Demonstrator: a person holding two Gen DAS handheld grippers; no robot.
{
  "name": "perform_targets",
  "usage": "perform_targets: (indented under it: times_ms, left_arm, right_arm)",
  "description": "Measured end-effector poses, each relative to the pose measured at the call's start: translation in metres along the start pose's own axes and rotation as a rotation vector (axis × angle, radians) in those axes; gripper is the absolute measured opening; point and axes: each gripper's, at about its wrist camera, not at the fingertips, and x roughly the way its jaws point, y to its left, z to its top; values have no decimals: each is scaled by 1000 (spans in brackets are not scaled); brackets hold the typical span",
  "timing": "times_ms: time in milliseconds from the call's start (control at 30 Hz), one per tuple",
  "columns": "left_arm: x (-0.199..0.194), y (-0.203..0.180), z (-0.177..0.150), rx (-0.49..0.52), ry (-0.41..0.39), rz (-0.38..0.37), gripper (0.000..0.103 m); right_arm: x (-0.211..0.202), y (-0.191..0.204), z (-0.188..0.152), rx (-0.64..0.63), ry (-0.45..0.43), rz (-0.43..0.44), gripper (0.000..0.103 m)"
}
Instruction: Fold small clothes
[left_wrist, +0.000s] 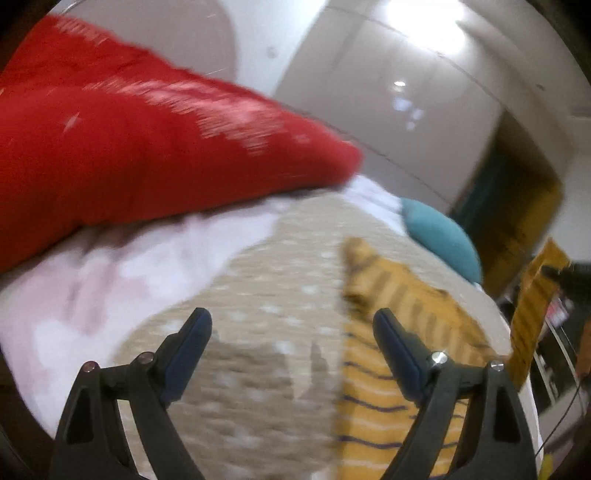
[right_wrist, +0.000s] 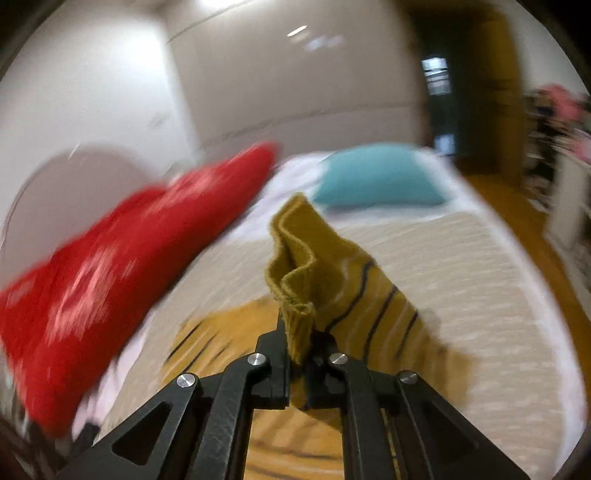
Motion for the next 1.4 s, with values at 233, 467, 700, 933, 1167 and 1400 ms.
perform_targets:
  times_ms: [233,467,700,933,1167,1400]
  left_arm:
    - [9,37,0,-92,53,29,88]
    - [16,25,-3,-54,64,15,88]
    - [17,19,-6,-40,71,17,88]
    - [16,-3,-11,5,81,-33,88]
    - [25,-35,-27,88,136,-61,88]
    - [19,-50,-53,108,234,-72,88]
  right_arm:
    - [131,108,-78,-221,259,74,6]
    - [170,132,-126,-319,363,61,32]
    - [151,149,-136,-277,398,304,40]
    - [89,89,-139,-180,321,269,52]
    - [3,-45,-179,35,230,83,60]
    - [-47,-136,-232,255,206,41,60]
